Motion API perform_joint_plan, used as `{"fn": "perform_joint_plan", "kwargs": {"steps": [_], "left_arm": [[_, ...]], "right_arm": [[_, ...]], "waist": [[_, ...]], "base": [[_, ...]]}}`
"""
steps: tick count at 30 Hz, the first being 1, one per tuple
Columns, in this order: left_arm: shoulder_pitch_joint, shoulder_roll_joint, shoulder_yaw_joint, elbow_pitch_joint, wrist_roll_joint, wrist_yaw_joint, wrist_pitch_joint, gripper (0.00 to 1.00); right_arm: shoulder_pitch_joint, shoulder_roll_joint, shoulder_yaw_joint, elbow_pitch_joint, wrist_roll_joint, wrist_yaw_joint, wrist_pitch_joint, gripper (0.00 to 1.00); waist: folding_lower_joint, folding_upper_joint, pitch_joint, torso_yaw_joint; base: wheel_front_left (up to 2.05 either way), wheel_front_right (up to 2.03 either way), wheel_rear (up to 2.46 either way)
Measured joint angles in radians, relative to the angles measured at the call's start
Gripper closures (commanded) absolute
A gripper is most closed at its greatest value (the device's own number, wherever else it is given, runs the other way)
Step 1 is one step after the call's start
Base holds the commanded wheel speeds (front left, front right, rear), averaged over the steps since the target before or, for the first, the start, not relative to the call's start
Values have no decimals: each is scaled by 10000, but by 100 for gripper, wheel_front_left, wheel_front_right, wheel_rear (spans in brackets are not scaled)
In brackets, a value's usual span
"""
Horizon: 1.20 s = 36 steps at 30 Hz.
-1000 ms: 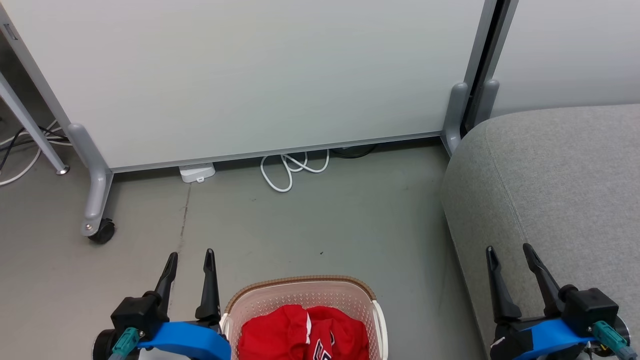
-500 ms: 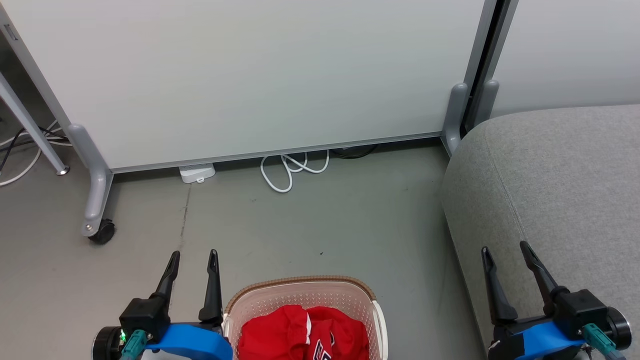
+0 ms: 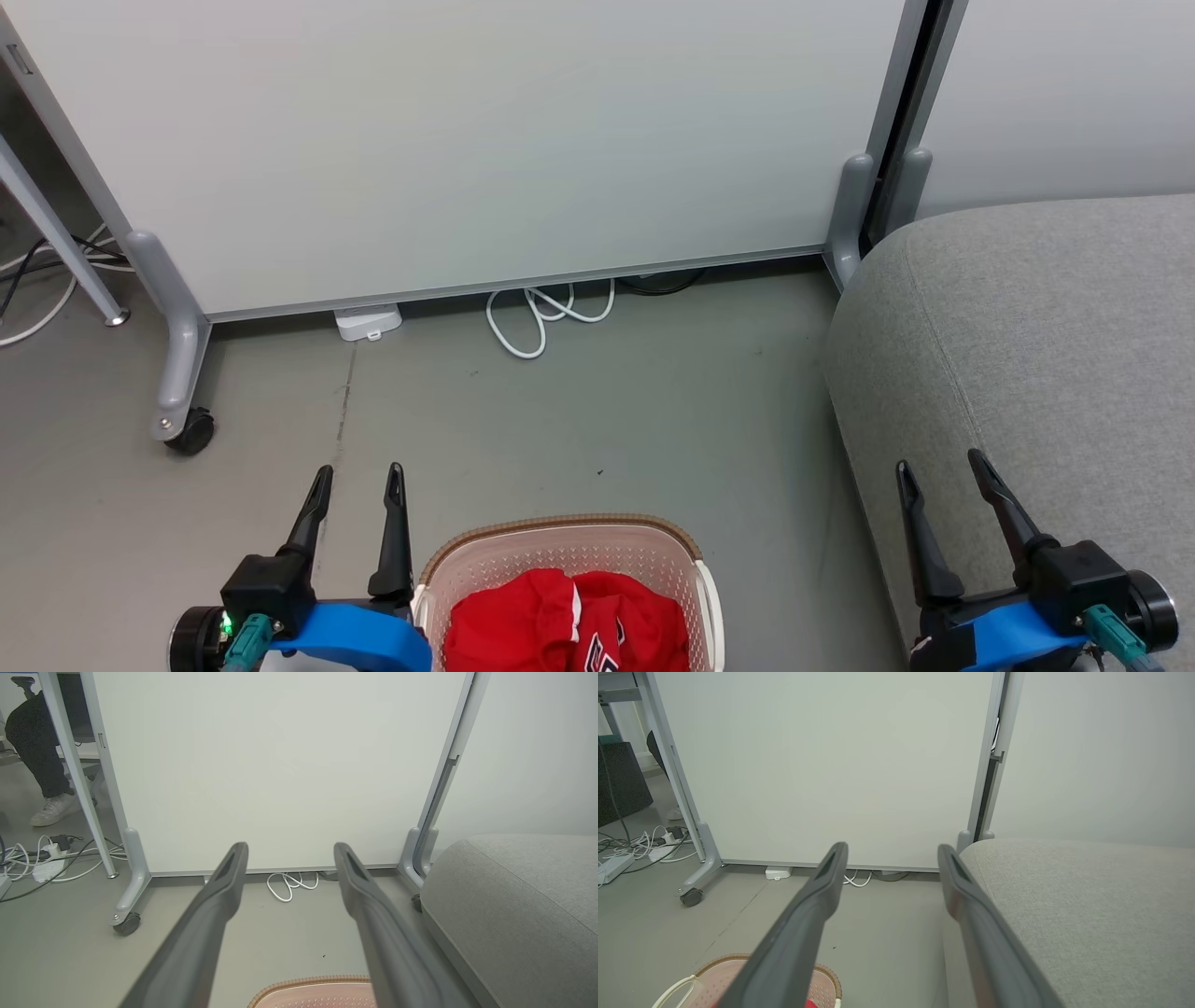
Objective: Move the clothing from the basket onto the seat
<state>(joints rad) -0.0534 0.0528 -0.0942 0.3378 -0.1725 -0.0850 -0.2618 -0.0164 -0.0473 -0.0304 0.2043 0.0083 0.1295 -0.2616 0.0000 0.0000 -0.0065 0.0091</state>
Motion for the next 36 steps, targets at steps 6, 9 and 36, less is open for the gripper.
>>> {"fn": "perform_joint_plan", "kwargs": {"steps": [6,9,36], "left_arm": [[4,-6,4,38,27,-35,0,0],[57,-8,42,134,27,-35,-2,0],[-3186,984,13,5091,-387,-270,1367,0]], "right_arm": [[0,0,67,0,13,0,0,0],[-7,-2,215,-4,19,0,0,0],[-1843,-29,1538,-1055,1078,10,-10,0]], "waist": [[0,0,42,-58],[0,0,97,-190],[2,0,4362,-3254]], "base": [[0,0,0],[0,0,0],[0,0,0]]}}
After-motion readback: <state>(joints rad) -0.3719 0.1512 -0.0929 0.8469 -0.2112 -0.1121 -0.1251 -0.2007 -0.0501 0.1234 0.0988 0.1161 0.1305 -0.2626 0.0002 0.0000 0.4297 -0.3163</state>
